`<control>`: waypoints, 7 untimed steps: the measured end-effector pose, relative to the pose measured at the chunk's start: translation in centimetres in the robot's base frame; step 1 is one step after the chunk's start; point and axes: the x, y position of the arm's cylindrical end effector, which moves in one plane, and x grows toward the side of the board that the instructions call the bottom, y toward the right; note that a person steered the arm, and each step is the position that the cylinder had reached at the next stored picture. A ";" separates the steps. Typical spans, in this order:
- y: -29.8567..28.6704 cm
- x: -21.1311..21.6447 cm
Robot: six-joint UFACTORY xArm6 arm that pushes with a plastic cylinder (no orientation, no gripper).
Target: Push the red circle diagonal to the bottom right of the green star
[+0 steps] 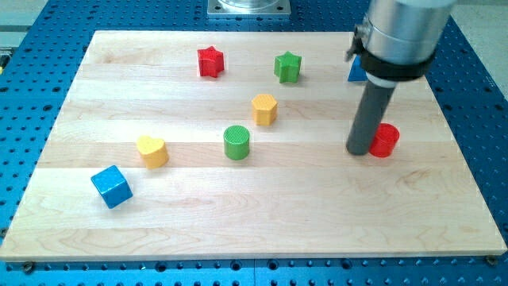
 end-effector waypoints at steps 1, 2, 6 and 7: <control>-0.7 -4.8; 2.7 -9.3; -1.2 -3.3; -1.1 -1.5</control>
